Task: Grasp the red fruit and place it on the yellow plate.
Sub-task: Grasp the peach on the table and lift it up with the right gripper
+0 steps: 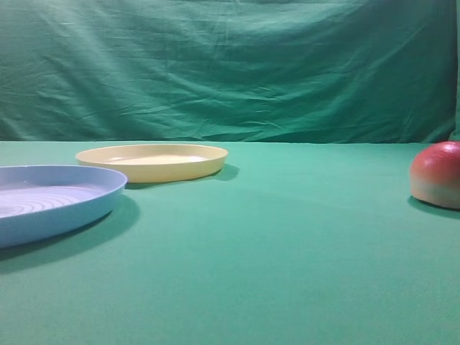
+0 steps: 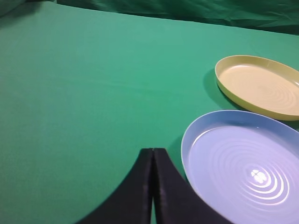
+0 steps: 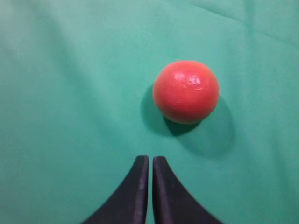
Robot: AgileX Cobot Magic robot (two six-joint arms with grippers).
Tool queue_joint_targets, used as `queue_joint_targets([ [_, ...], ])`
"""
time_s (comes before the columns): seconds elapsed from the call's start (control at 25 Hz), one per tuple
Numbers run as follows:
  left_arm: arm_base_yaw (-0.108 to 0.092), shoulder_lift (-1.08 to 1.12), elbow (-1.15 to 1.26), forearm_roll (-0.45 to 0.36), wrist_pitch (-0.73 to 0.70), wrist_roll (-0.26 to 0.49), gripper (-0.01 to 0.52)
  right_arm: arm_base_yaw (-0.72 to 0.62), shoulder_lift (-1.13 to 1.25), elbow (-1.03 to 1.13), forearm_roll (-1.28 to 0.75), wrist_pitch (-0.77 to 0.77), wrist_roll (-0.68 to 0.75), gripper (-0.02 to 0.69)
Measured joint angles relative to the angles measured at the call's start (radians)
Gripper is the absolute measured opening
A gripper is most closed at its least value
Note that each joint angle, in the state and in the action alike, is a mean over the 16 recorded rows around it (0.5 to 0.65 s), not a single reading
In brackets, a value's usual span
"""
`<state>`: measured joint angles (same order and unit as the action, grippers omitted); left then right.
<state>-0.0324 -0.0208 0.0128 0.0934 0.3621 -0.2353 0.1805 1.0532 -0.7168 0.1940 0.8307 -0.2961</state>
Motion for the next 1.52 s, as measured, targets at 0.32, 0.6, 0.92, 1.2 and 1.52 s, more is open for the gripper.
queue_joint_targets([
  [0.32, 0.000, 0.000, 0.000, 0.000, 0.000, 0.000, 0.000, 0.069, 0.199, -0.069, -0.021, -0.053, -0.040, 0.120],
  [0.6, 0.000, 0.000, 0.000, 0.000, 0.000, 0.000, 0.000, 0.075, 0.331, -0.095, -0.031, -0.132, -0.055, 0.400],
  [0.92, 0.000, 0.000, 0.000, 0.000, 0.000, 0.000, 0.000, 0.075, 0.472, -0.102, -0.029, -0.225, -0.065, 0.617],
  [1.2, 0.000, 0.000, 0.000, 0.000, 0.000, 0.000, 0.000, 0.075, 0.583, -0.107, -0.028, -0.300, -0.067, 0.546],
  [1.52, 0.000, 0.000, 0.000, 0.000, 0.000, 0.000, 0.000, 0.076, 0.639, -0.198, -0.013, -0.297, -0.069, 0.344],
])
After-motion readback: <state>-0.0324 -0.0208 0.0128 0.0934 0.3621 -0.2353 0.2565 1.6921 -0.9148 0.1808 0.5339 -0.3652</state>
